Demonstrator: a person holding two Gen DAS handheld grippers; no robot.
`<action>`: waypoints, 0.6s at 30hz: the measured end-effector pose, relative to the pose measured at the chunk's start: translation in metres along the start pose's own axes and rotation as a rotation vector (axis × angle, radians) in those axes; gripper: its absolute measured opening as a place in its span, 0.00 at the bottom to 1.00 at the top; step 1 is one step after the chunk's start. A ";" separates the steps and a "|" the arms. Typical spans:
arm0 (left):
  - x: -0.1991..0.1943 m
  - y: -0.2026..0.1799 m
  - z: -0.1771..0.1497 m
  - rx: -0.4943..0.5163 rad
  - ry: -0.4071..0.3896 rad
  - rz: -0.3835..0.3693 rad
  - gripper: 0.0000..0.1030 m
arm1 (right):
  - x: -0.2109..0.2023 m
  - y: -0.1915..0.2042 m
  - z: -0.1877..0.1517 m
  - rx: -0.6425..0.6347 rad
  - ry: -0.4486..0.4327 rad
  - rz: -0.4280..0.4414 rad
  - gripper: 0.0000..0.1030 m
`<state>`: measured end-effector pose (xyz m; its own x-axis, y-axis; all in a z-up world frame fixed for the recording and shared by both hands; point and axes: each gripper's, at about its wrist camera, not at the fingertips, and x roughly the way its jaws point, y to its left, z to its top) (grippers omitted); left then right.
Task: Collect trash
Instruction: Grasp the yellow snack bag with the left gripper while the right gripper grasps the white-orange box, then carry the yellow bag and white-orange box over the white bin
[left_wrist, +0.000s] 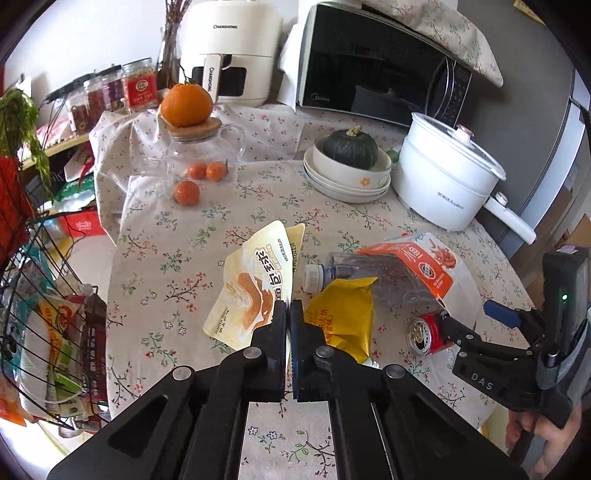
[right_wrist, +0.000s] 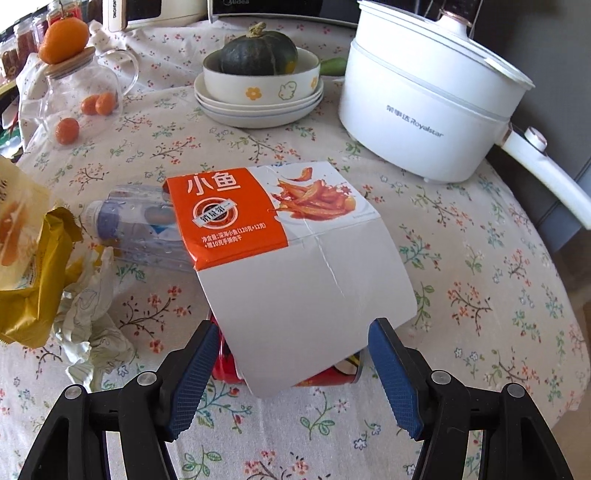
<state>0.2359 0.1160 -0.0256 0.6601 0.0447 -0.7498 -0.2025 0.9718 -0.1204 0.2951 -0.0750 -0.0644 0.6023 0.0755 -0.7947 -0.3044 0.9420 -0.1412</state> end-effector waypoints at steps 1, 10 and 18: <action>-0.005 0.004 0.001 -0.018 -0.011 -0.007 0.00 | 0.001 0.004 0.002 -0.023 -0.012 -0.013 0.69; -0.033 0.011 0.002 -0.080 -0.051 -0.056 0.00 | 0.019 0.032 0.010 -0.241 -0.084 -0.168 0.54; -0.046 0.010 0.000 -0.086 -0.081 -0.072 0.00 | -0.004 0.002 0.012 -0.212 -0.157 -0.207 0.14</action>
<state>0.2029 0.1239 0.0077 0.7309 -0.0029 -0.6825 -0.2114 0.9499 -0.2304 0.3011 -0.0695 -0.0544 0.7686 -0.0456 -0.6381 -0.3007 0.8547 -0.4232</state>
